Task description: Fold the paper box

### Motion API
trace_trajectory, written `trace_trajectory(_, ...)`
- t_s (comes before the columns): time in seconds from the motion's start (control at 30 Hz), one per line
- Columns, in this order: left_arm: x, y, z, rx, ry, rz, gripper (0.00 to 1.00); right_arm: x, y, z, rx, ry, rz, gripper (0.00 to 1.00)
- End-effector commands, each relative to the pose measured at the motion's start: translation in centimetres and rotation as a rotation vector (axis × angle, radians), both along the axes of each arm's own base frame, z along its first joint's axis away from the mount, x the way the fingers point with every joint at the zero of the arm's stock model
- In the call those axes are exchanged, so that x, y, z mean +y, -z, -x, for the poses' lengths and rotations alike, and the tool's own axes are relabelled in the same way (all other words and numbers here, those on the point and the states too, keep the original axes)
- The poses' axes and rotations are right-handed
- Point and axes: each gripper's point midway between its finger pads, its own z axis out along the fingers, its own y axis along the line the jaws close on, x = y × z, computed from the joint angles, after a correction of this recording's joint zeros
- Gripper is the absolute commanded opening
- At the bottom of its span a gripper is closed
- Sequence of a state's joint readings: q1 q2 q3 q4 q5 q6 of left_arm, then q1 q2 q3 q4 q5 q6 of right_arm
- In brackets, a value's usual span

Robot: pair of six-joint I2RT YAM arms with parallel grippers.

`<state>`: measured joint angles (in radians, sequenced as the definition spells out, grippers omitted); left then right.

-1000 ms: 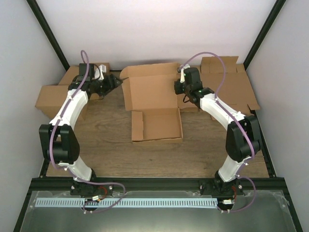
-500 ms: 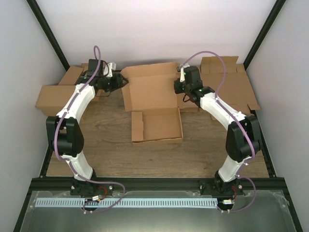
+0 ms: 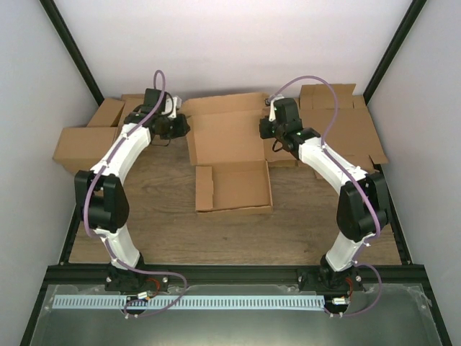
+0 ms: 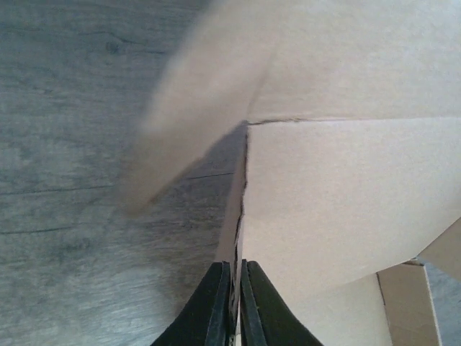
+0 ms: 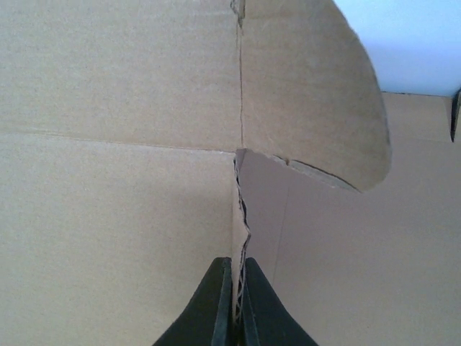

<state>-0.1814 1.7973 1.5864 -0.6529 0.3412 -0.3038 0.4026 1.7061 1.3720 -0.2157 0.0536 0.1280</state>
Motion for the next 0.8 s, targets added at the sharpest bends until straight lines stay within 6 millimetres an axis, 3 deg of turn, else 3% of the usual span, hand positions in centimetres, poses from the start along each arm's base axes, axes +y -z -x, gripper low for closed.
trace_trajectory(0.0,-1.2,-2.7,-1.1,-0.092,-0.016,-0.023,0.04,-0.5,-3.7,-0.8,-0.055,0.093,-0.075,0.01)
trace_trajectory(0.2,-4.3,-7.4,-2.1,-0.235,-0.053,0.038,0.04,-1.5,-5.9,-1.8,-0.141,0.242,-0.18,0.01)
trace_trajectory(0.4,-7.7,-9.9,-1.7,-0.381,-0.034,0.07,0.04,-1.5,-6.6,-2.5,-0.206,0.298,-0.271,0.01)
trace_trajectory(0.53,-7.7,-10.6,-0.7,-0.432,-0.051,0.099,0.04,-0.9,-7.5,-2.0,-0.252,0.272,-0.33,0.05)
trace_trajectory(0.77,-5.3,-12.7,2.9,-0.433,-0.088,0.067,0.04,1.7,-10.1,0.4,-0.232,0.155,-0.374,0.01)
